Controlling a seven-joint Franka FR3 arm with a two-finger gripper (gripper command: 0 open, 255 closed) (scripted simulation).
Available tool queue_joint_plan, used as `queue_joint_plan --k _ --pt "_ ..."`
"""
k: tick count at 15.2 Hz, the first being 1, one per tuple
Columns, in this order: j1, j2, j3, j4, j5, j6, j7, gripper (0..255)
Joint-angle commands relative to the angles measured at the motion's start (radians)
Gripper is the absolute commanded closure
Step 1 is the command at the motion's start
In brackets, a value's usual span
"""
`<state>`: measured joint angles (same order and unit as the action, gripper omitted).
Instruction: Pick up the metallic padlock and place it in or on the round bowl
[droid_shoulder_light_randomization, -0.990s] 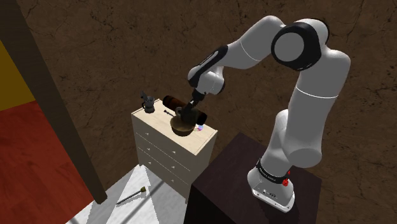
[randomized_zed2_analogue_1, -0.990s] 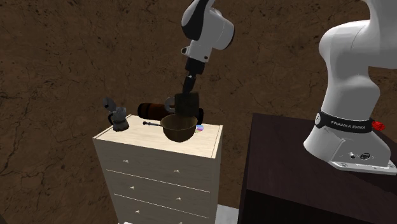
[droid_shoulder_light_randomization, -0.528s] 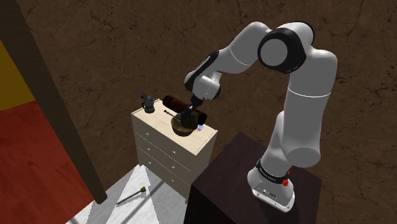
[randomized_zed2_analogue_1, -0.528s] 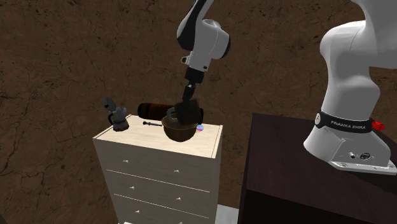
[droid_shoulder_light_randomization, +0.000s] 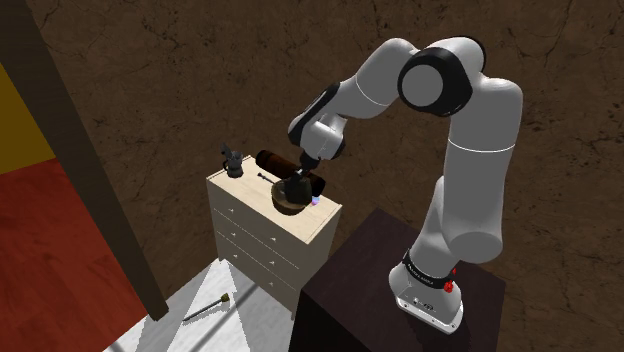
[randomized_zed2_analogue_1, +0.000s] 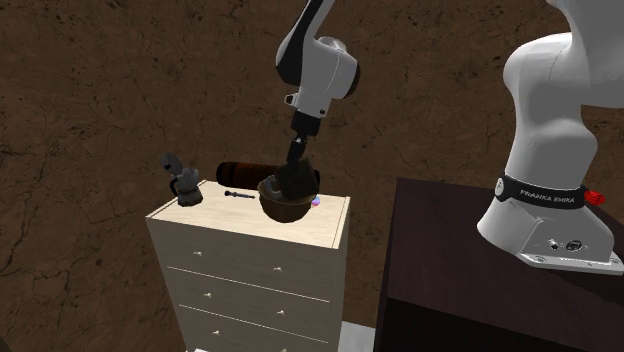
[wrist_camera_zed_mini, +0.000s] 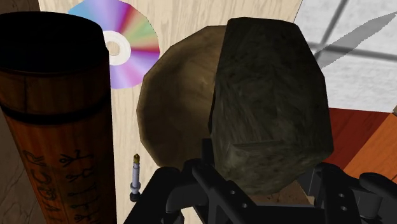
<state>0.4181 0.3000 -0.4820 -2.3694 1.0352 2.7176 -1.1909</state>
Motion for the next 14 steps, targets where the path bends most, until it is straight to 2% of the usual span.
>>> queue_joint_plan --k 1,2,3,8,12,14 --pt "0.000 0.003 0.001 -0.001 0.001 -0.001 -0.001 255" --pt "0.000 0.003 0.001 -0.001 0.001 -0.001 -0.001 255" --pt "0.000 0.002 0.001 -0.002 0.001 -0.001 -0.001 0" --pt "0.000 0.003 0.001 -0.001 0.001 -0.001 -0.001 0" --pt "0.054 -0.158 -0.100 -0.074 -0.230 -0.028 0.162 0" --pt "0.052 -0.158 -0.099 -0.075 -0.230 -0.027 0.162 0"
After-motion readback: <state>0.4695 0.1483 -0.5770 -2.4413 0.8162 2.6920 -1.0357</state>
